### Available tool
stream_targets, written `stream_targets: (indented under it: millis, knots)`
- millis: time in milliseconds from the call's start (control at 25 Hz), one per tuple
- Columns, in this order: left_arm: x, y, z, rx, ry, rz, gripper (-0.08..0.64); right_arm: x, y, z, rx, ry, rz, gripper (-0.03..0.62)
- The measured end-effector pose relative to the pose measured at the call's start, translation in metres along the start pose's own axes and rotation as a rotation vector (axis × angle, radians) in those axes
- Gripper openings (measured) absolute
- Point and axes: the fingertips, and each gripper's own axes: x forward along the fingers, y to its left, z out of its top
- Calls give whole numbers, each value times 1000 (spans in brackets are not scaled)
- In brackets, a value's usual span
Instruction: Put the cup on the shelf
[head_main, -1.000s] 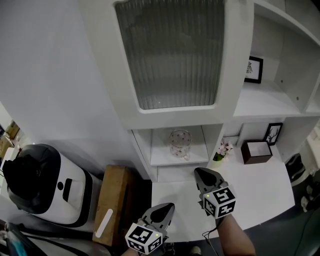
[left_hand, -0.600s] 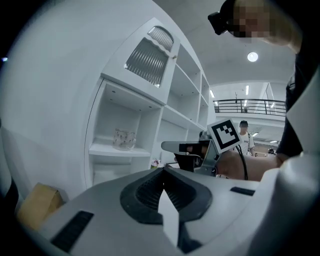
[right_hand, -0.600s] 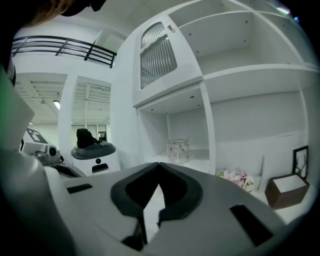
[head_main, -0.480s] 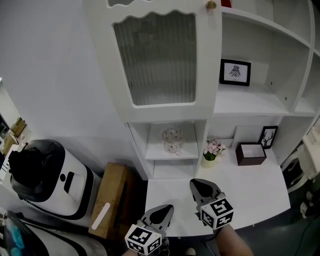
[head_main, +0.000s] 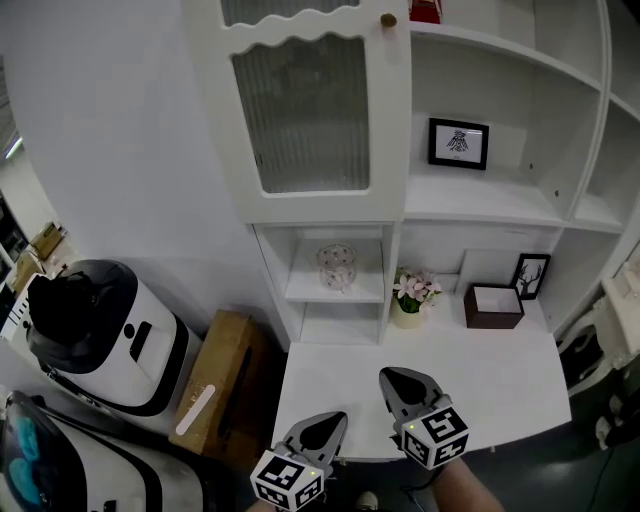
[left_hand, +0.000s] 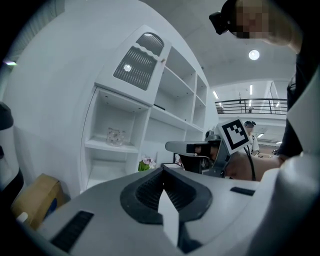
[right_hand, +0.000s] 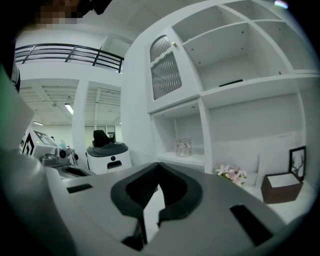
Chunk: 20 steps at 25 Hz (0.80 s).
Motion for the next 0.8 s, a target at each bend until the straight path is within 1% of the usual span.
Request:
stream_targets:
  millis: [160,400,680,800]
  knots:
    - [-11,-21,-6,2,-12,18,5,-21,4,-5,-11,5,23,3]
    - [-31,-44,-18,10,8,55,5,-44,19,-14,-9,5,66,3]
    - [-59,-42,-22,5,7,99,5,-51,38,-22,12,9,85,3]
    - [-71,-38,-23,5,6,100,5,-51,50,-24,15,12,80,3]
